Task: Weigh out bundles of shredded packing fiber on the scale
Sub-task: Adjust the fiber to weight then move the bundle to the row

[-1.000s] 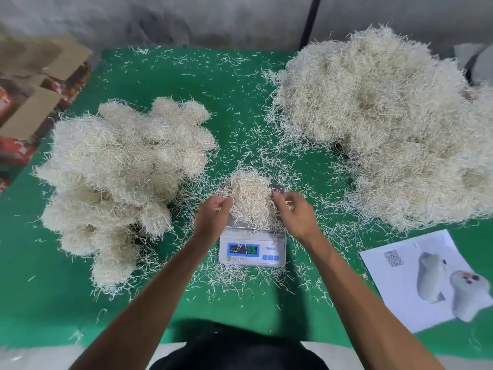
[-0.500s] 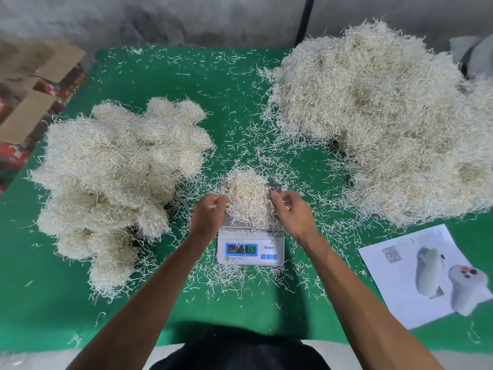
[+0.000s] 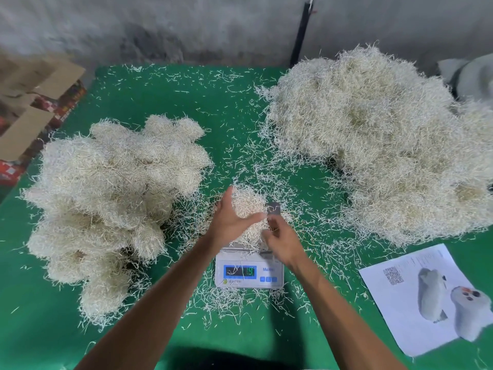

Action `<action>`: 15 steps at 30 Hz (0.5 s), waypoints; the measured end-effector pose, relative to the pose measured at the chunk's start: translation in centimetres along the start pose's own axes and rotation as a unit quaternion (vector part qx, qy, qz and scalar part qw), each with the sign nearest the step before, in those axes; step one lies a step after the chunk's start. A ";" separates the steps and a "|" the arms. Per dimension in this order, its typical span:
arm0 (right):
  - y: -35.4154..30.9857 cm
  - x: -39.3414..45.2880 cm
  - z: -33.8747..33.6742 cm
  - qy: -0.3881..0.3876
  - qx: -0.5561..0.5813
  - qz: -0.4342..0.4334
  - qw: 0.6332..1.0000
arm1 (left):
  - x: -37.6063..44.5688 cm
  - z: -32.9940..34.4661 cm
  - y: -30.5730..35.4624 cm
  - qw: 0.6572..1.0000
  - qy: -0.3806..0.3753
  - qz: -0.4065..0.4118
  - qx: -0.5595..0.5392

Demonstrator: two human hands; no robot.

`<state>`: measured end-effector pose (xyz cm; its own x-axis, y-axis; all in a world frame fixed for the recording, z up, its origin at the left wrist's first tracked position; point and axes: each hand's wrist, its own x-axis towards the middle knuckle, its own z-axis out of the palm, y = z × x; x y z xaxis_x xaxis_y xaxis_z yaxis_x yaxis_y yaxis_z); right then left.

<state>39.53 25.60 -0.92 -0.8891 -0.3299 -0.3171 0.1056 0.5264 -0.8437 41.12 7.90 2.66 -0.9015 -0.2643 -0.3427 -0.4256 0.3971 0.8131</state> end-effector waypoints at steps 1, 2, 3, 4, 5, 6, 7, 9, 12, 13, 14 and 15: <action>-0.6 0.0 0.4 -0.005 0.031 -0.003 1.000 | 0.2 0.5 0.4 0.999 -0.020 -0.026 0.001; -1.2 0.1 0.8 -0.003 0.075 -0.013 0.997 | 0.2 1.0 0.8 0.998 -0.029 -0.057 -0.014; -1.8 0.1 1.1 0.003 0.116 -0.034 0.993 | 0.4 1.3 1.1 0.993 -0.031 -0.089 -0.068; -2.4 0.2 1.2 0.011 0.145 -0.064 0.987 | 0.4 1.3 1.4 0.979 -0.030 -0.118 -0.163; -3.1 0.2 1.2 0.014 0.167 -0.094 0.981 | 0.7 1.1 1.9 0.955 -0.020 -0.144 -0.258; -3.9 0.4 1.0 0.015 0.201 -0.116 0.973 | 0.9 0.6 2.1 0.929 -0.011 -0.155 -0.335; -4.6 0.6 0.7 0.023 0.247 -0.124 0.961 | 1.2 -0.3 2.4 0.914 -0.007 -0.155 -0.376; -6.0 1.1 -0.2 0.066 0.328 -0.109 0.936 | 1.1 -2.0 2.2 0.946 -0.008 -0.065 -0.318; -7.7 2.1 -1.7 0.079 0.273 -0.102 0.953 | 0.0 -4.0 1.8 0.976 -0.037 0.097 -0.192; -8.3 2.3 -1.9 0.051 0.227 -0.103 0.967 | 0.0 -4.6 1.5 0.980 -0.036 0.156 -0.116; -9.0 2.5 -2.1 0.022 0.195 -0.100 0.975 | 0.1 -5.1 1.8 0.981 -0.006 0.184 -0.055; -9.7 2.8 -2.4 0.004 0.187 -0.101 0.977 | -0.4 -5.9 2.2 0.978 0.016 0.205 -0.015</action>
<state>34.92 21.45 7.39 -0.9116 -0.3913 -0.1257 0.0820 0.1265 -0.9886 40.96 3.68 7.39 -0.9929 -0.1147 0.0300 -0.0250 0.4501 0.8926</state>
